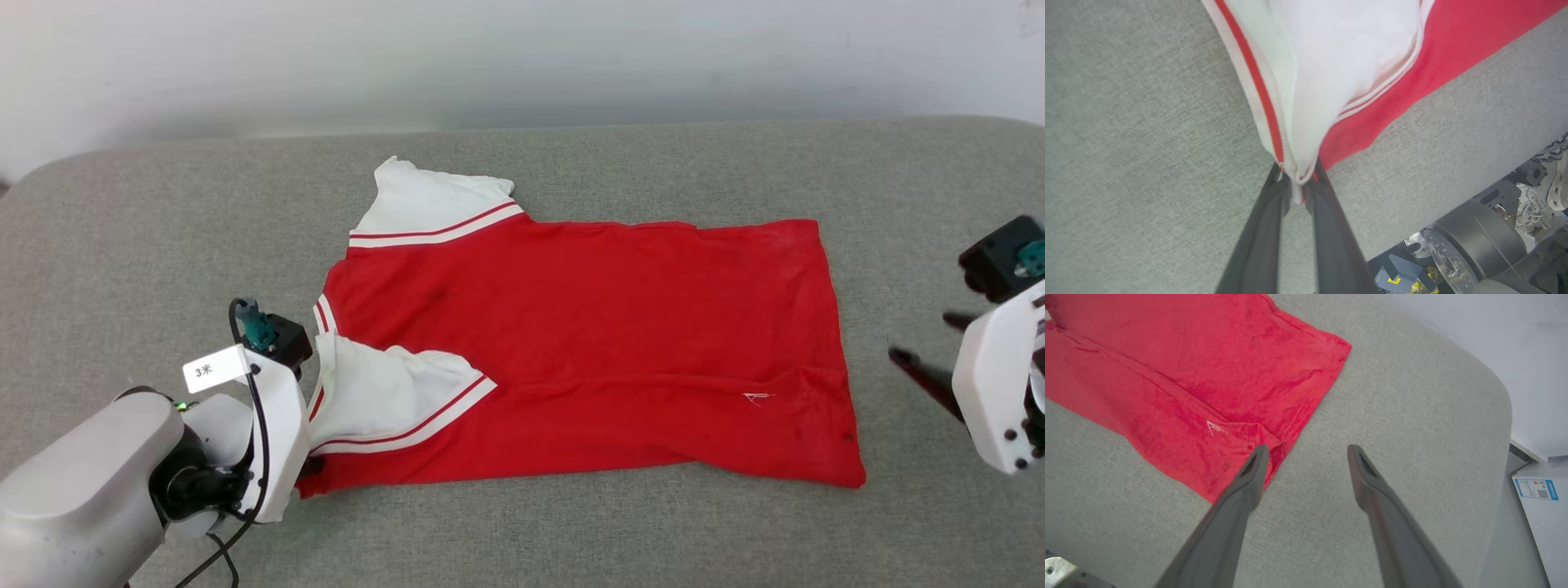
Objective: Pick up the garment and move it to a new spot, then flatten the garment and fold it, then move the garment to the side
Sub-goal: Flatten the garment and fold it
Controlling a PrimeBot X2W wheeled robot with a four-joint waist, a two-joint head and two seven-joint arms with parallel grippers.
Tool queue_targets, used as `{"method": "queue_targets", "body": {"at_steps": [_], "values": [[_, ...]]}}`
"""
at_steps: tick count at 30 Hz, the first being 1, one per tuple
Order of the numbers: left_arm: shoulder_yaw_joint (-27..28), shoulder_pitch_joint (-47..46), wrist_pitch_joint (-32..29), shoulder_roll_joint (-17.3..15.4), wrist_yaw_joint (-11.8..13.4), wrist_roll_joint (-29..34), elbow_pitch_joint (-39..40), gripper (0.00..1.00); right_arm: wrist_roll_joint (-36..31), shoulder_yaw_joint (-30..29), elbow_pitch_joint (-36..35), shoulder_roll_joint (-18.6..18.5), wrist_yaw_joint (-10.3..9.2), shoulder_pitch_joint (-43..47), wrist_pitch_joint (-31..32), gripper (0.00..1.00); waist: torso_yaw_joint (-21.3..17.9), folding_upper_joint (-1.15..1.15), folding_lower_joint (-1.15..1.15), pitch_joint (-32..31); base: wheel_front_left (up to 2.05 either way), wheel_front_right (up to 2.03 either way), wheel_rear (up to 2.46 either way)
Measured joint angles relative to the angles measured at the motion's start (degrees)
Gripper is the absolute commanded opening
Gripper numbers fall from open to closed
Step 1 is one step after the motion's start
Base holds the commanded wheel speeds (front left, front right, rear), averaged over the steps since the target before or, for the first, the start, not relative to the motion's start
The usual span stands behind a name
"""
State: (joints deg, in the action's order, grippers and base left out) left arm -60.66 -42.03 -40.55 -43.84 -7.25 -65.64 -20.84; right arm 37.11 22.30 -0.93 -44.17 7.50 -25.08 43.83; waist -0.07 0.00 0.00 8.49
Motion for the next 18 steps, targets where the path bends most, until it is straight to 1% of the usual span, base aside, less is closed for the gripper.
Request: {"method": "queue_targets", "body": {"at_steps": [2, 4, 7, 10, 12, 18], "values": [[0.0, -0.27, 0.53, -0.26, -0.07, 0.11, 0.93, 0.0, 2.14, 1.86, -0.58, -1.65, 0.01, -0.48, 5.33, 1.0, 0.22, 0.0, 0.0, 0.11, 0.0, 0.0, 0.0], [-0.08, -0.51, 0.8, -0.47, -0.08, 0.47, 1.7, 0.0, 4.03, 2.69, -0.52, -2.31, 0.01, -0.51, 9.15, 1.0, 0.45, 0.0, 0.0, 0.38, 0.0, 0.0, 0.0], [-0.08, -0.99, 1.15, -0.47, -0.08, 0.89, 2.74, 0.0, 5.92, 2.97, 0.69, -1.72, 0.0, -0.49, 11.94, 1.0, 0.83, 0.0, 0.0, 1.04, 0.0, 0.0, 0.0], [-0.11, -1.57, 1.42, -0.46, -0.08, 1.03, 3.35, 0.0, 5.83, 3.26, 3.1, -0.36, 0.0, -0.33, 12.67, 1.0, 1.21, 0.0, 0.0, 1.98, 0.0, 0.0, 0.0], [-0.09, -2.01, 1.54, -0.42, -0.08, 1.38, 3.71, 0.0, 5.71, 3.18, 5.25, 1.33, 0.0, -0.07, 12.46, 1.0, 1.48, 0.0, 0.0, 2.77, 0.0, 0.0, 0.0], [0.02, -3.2, 2.36, -0.6, -0.1, 1.94, 4.52, 0.0, 3.99, 3.99, 12.09, 5.93, 0.0, 0.67, 8.46, 1.0, 2.35, 0.0, 0.0, 5.36, 0.0, 0.0, 0.0]]}}
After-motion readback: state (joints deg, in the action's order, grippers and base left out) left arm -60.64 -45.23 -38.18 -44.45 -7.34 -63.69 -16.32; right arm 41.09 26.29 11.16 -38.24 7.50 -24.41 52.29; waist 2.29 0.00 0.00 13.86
